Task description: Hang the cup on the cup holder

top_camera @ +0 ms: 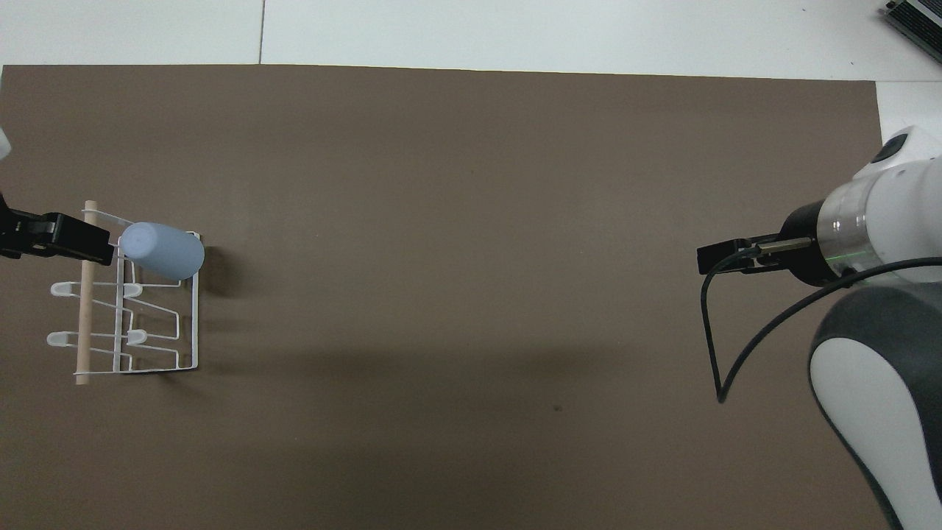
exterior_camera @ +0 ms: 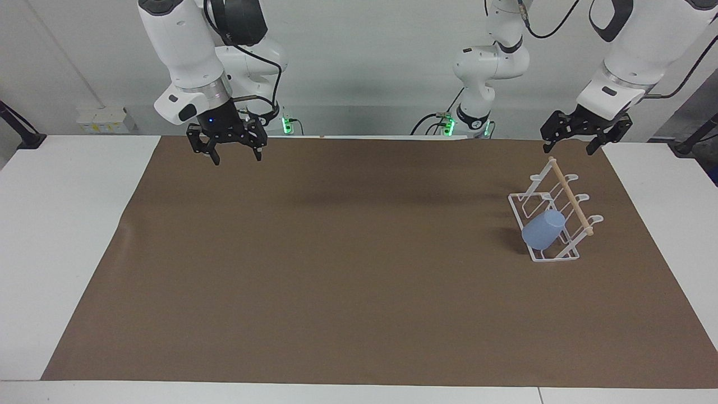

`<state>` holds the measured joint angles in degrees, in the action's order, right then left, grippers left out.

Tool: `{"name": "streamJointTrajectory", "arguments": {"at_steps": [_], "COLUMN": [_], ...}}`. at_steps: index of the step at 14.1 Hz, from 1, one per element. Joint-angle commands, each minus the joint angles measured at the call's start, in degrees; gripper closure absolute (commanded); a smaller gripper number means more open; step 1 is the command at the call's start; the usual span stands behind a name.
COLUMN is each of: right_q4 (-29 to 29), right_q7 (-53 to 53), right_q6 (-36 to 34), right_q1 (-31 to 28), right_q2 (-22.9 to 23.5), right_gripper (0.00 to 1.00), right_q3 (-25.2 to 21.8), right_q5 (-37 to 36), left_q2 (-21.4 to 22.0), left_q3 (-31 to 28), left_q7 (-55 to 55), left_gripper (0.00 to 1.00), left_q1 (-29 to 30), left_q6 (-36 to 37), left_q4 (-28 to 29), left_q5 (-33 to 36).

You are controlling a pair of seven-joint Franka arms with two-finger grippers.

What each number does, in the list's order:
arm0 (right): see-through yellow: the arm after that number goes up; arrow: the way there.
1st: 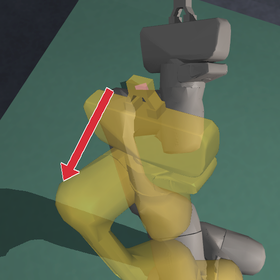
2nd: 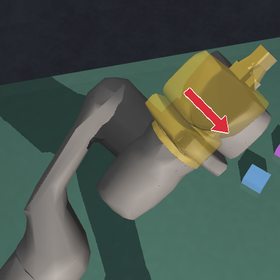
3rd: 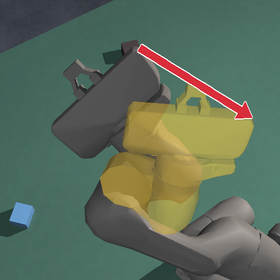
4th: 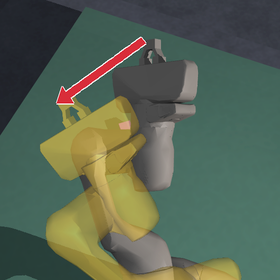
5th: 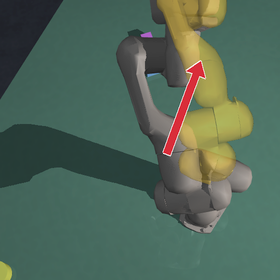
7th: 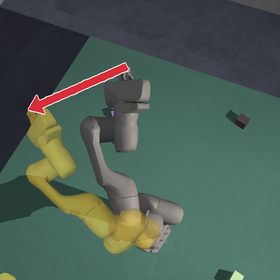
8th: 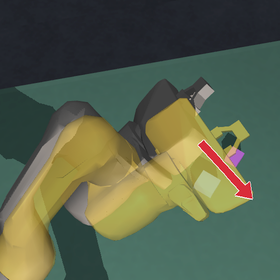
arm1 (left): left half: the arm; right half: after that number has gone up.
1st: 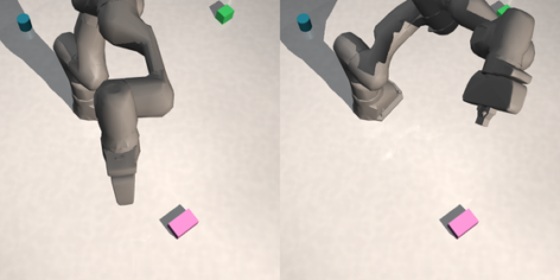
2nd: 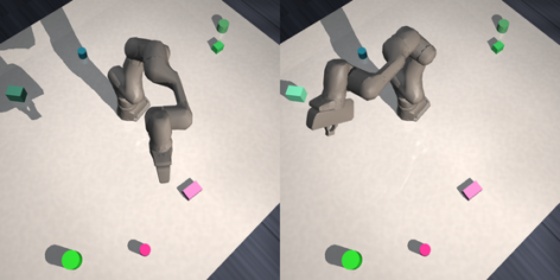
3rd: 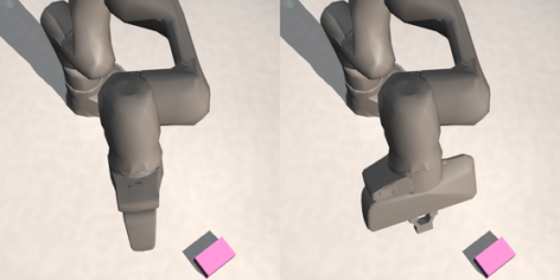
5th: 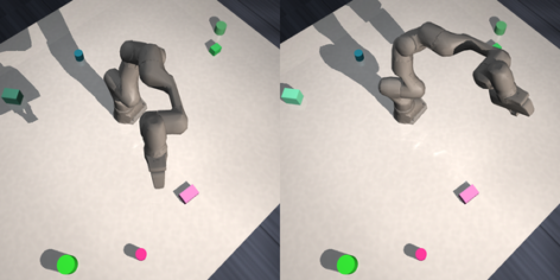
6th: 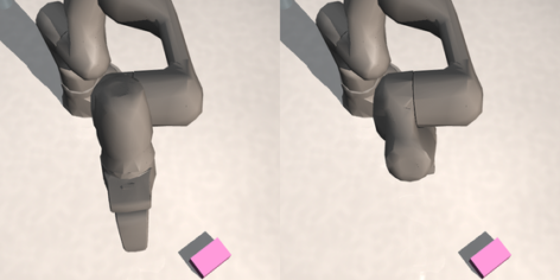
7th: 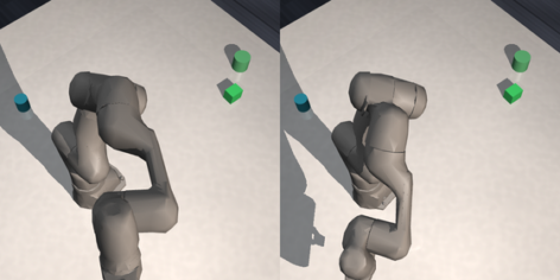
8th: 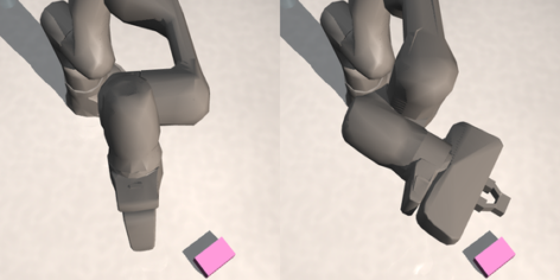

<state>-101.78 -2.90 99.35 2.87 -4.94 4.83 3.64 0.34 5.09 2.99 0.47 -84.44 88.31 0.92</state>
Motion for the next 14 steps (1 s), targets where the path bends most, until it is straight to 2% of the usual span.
{"name": "streamJointTrajectory", "arguments": {"at_steps": [1, 4, 10, 14], "right_q4": [-0.61, -0.61, -0.61, -0.61], "right_q7": [0.53, 0.53, 0.53, 0.53], "right_q6": [-0.38, -0.38, -0.38, -0.38], "right_q1": [-0.24, -0.24, -0.24, -0.24], "right_q2": [-0.60, -0.60, -0.60, -0.60], "right_gripper": [0.00, 0.00, 0.00, 0.00], "right_q3": [-0.18, -0.26, -0.18, -0.18], "right_q5": [1.20, 1.20, 1.20, 1.20], "left_q2": [1.33, 1.15, 1.24, 1.86], "left_q3": [0.36, -0.69, -10.78, -10.80], "left_q7": [-0.53, -0.35, 0.00, -0.09], "left_gripper": [0.00, 0.00, 0.00, 0.00], "left_q1": [0.93, 0.15, -8.45, -8.29], "left_q6": [0.42, 0.24, 0.50, 0.15], "left_q4": [1.25, 1.25, 1.16, 1.16], "left_q5": [-1.36, -1.54, -1.45, -1.45]}}
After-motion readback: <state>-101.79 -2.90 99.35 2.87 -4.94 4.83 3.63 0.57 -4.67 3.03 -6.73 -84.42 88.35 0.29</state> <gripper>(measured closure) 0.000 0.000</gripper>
